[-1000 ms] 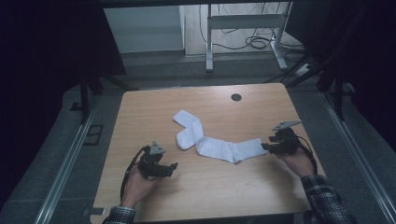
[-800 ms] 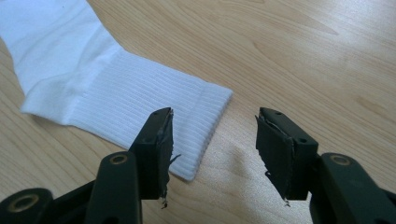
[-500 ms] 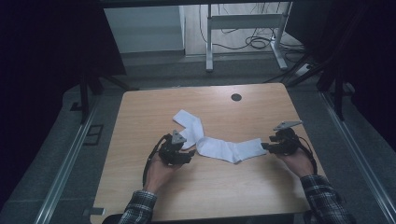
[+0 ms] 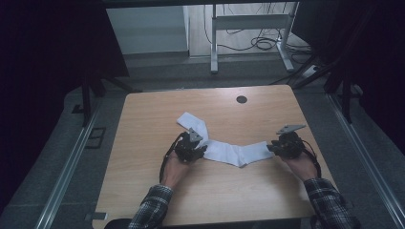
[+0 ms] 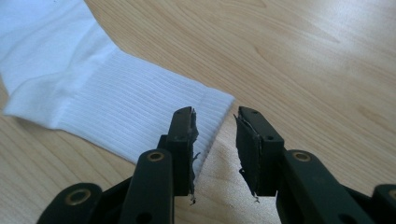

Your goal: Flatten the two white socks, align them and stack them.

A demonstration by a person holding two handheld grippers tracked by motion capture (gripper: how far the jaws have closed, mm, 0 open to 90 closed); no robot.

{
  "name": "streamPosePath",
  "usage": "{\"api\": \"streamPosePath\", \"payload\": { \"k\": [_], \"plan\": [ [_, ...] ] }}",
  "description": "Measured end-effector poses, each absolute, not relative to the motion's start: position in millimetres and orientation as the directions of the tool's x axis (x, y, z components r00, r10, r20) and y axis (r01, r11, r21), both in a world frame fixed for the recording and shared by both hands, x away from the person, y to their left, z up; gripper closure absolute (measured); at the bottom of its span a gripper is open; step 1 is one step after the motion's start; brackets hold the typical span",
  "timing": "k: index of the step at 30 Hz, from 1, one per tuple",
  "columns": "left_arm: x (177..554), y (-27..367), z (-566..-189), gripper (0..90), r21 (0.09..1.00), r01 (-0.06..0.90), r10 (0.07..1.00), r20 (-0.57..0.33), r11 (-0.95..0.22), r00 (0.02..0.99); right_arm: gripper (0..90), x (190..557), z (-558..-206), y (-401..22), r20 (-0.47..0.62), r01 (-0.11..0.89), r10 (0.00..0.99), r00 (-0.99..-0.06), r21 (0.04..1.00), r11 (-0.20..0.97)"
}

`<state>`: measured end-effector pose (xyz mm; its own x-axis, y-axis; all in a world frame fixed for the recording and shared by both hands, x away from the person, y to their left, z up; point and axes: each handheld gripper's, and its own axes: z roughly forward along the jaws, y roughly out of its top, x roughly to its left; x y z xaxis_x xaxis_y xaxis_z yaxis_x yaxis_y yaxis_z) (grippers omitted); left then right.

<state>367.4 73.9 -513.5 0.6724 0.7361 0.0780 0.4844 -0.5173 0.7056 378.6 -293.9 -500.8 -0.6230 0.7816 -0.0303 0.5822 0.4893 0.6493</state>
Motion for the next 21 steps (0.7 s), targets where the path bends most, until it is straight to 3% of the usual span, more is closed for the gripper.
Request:
{"api": "streamPosePath", "payload": {
  "k": [10, 16, 21],
  "plan": [
    [367.8, 72.4, -519.1, 71.5, 0.699, 0.485, 0.734, 0.084, -0.526, 0.674, 62.3, 386.2, -515.2, -289.2, 0.024, 0.626, 0.783, -0.622, 0.615, 0.479],
    [368.2, 73.4, -522.0, 85.5, 0.690, 0.492, 0.729, 0.076, -0.531, 0.681, 79.2, 387.2, -517.4, -283.2, 0.032, 0.633, 0.766, -0.643, 0.585, 0.507],
    [365.6, 76.8, -513.8, 88.3, 0.705, 0.491, 0.728, 0.053, -0.512, 0.683, 82.3, 383.9, -514.8, -281.9, 0.013, 0.624, 0.760, -0.650, 0.581, 0.523]
  ]
}}
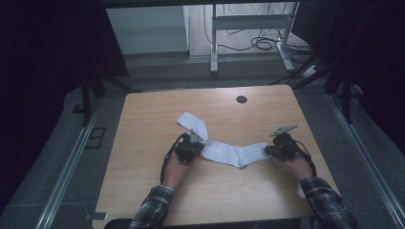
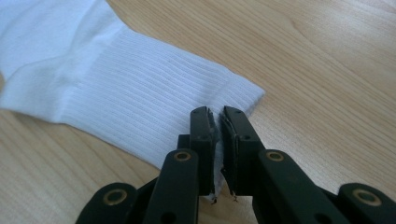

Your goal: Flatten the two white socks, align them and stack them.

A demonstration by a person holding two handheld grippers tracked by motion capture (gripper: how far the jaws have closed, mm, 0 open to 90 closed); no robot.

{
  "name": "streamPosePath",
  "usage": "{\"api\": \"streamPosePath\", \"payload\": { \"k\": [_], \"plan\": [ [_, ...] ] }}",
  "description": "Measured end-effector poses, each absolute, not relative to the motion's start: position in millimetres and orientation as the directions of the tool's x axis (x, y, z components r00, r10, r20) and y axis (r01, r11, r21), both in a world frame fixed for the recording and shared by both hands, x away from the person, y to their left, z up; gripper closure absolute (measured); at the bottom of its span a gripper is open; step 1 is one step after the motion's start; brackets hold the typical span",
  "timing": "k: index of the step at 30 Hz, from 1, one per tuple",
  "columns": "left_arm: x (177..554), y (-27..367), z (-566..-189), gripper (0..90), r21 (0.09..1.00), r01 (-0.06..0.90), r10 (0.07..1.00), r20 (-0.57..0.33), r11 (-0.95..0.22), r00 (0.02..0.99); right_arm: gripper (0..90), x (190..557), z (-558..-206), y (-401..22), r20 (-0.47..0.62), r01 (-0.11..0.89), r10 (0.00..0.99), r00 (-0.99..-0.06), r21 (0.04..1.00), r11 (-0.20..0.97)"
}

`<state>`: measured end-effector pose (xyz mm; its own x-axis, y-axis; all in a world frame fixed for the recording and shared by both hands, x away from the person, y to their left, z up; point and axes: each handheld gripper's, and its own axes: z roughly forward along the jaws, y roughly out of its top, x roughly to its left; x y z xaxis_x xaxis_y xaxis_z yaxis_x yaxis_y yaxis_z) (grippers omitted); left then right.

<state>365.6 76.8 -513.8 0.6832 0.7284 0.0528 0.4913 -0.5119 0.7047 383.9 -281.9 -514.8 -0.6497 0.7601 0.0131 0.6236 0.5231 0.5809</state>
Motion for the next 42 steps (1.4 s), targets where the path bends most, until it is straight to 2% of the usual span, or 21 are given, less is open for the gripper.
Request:
{"api": "streamPosePath", "payload": {
  "k": [10, 27, 35, 42],
  "plan": [
    [341.3, 92.0, -485.4, 88.3, 0.740, 0.469, 0.718, 0.027, -0.482, 0.695, 82.3, 364.9, -496.1, -288.4, 0.036, 0.587, 0.747, -0.663, 0.645, 0.490],
    [300.4, 111.8, -481.1, 88.2, 0.705, 0.499, 0.706, 0.003, -0.504, 0.708, 82.0, 327.2, -478.9, -276.1, 0.058, 0.525, 0.678, -0.733, 0.682, 0.509],
    [276.5, 129.1, -481.0, 88.2, 0.685, 0.522, 0.713, -0.006, -0.508, 0.701, 81.8, 316.0, -482.1, -267.8, 0.068, 0.514, 0.643, -0.763, 0.666, 0.540],
    [273.7, 138.9, -489.6, 88.0, 0.652, 0.572, 0.735, -0.033, -0.498, 0.677, 81.0, 316.8, -493.7, -251.1, 0.051, 0.508, 0.616, -0.786, 0.621, 0.597]
  ]
}}
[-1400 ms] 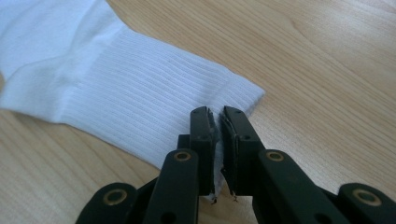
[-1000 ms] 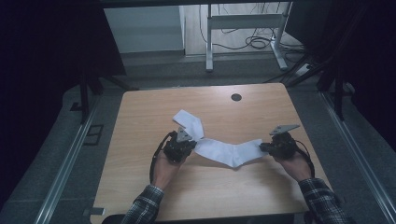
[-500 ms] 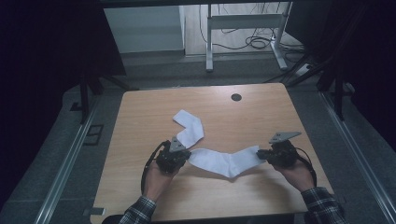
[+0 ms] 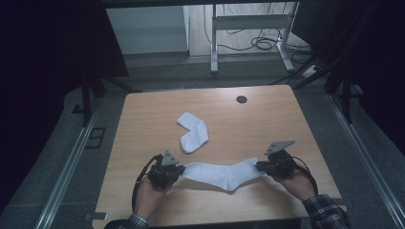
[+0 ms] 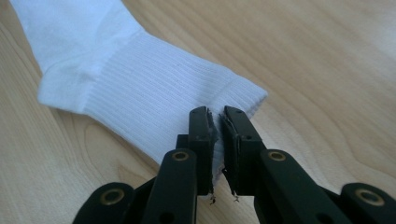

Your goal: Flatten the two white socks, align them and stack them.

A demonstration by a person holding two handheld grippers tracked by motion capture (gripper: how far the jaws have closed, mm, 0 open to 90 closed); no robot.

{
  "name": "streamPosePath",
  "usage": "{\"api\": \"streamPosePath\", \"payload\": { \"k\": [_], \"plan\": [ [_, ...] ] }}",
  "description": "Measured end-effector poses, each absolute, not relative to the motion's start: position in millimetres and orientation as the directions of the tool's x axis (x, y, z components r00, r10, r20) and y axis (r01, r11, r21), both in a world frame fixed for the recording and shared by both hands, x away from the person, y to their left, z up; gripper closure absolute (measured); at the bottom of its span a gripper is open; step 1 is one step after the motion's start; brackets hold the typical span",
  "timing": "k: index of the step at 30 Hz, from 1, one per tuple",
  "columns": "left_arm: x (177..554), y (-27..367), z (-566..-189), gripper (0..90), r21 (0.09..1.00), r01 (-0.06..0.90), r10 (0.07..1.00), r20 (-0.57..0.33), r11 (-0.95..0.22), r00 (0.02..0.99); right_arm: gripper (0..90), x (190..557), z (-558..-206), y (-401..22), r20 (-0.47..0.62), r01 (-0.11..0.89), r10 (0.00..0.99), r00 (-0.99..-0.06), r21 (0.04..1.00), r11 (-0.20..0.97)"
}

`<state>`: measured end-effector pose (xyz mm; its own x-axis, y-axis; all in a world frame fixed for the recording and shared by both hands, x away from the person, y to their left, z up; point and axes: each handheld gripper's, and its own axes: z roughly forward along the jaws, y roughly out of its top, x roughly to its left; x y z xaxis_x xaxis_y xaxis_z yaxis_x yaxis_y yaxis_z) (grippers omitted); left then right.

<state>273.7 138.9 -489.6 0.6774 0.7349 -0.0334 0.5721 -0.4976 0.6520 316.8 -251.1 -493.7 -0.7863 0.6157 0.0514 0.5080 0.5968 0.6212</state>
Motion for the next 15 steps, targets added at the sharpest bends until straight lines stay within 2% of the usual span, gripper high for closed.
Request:
{"api": "streamPosePath", "payload": {
  "k": [1, 3, 6, 15],
  "plan": [
    [274.7, 137.8, -491.7, 86.9, 0.644, 0.577, 0.736, -0.031, -0.503, 0.676, 80.2, 316.6, -495.6, -249.1, 0.048, 0.511, 0.615, -0.787, 0.609, 0.606],
    [276.4, 136.2, -496.1, 77.4, 0.628, 0.581, 0.742, -0.008, -0.518, 0.670, 77.0, 317.2, -499.1, -247.6, 0.030, 0.508, 0.614, -0.789, 0.594, 0.624],
    [279.0, 138.9, -498.3, 70.8, 0.629, 0.596, 0.757, -0.018, -0.499, 0.653, 73.2, 319.1, -497.5, -252.2, 0.041, 0.520, 0.630, -0.776, 0.606, 0.602],
    [291.1, 150.8, -497.2, 59.2, 0.672, 0.593, 0.794, -0.012, -0.444, 0.607, 64.1, 325.9, -495.8, -265.5, 0.054, 0.538, 0.662, -0.748, 0.633, 0.557]
  ]
}}
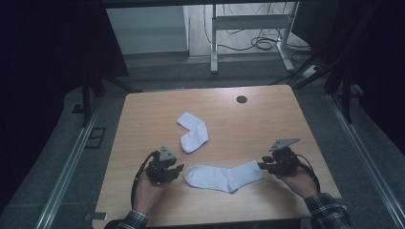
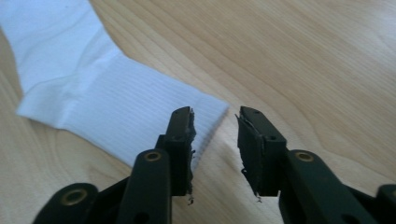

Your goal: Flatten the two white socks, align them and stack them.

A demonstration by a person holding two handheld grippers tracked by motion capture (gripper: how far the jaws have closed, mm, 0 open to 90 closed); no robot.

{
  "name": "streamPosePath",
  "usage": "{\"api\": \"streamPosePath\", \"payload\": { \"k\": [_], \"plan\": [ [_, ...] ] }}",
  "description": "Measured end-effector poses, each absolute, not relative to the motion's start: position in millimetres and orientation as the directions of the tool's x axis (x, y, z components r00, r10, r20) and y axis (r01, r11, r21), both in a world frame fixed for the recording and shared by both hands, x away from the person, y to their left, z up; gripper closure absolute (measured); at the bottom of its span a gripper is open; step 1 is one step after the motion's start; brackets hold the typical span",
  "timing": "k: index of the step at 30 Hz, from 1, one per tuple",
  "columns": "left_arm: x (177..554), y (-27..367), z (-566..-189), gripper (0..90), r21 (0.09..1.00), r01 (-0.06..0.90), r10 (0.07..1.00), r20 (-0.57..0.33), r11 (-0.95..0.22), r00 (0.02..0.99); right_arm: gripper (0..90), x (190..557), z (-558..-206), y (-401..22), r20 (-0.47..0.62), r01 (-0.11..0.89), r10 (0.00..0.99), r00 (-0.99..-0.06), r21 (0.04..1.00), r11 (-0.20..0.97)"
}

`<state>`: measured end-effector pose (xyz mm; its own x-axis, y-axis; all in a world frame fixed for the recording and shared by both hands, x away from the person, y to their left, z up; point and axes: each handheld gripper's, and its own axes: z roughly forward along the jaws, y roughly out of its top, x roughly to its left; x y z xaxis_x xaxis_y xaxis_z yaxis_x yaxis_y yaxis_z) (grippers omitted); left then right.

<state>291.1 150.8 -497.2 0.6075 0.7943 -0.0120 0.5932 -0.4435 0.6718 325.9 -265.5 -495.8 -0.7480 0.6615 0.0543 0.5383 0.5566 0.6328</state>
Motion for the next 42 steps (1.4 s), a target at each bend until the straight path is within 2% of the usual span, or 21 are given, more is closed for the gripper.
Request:
{"api": "streamPosePath", "payload": {
  "k": [3, 13, 22, 35, 39, 42],
  "plan": [
    [298.4, 155.4, -496.9, 56.4, 0.690, 0.588, 0.809, -0.007, -0.422, 0.588, 61.0, 328.6, -496.5, -269.9, 0.051, 0.544, 0.674, -0.737, 0.636, 0.547],
    [325.5, 158.0, -500.9, 55.0, 0.714, 0.575, 0.833, 0.021, -0.400, 0.554, 50.5, 337.9, -505.2, -280.0, 0.039, 0.566, 0.703, -0.710, 0.626, 0.537],
    [351.1, 148.9, -503.9, 54.6, 0.719, 0.561, 0.833, 0.047, -0.411, 0.551, 47.6, 341.2, -508.0, -281.2, 0.024, 0.568, 0.710, -0.704, 0.620, 0.542],
    [384.3, 129.3, -524.6, 54.9, 0.654, 0.578, 0.821, 0.118, -0.487, 0.558, 46.2, 343.5, -508.3, -286.0, 0.011, 0.566, 0.713, -0.701, 0.618, 0.546],
    [387.7, 123.8, -529.3, 60.4, 0.628, 0.599, 0.820, 0.116, -0.498, 0.560, 46.1, 343.6, -508.3, -286.4, 0.005, 0.564, 0.714, -0.700, 0.617, 0.549],
    [390.0, 123.2, -529.2, 69.3, 0.626, 0.622, 0.827, 0.065, -0.469, 0.558, 46.1, 343.5, -508.1, -286.5, 0.004, 0.563, 0.713, -0.701, 0.616, 0.550]
  ]
}}
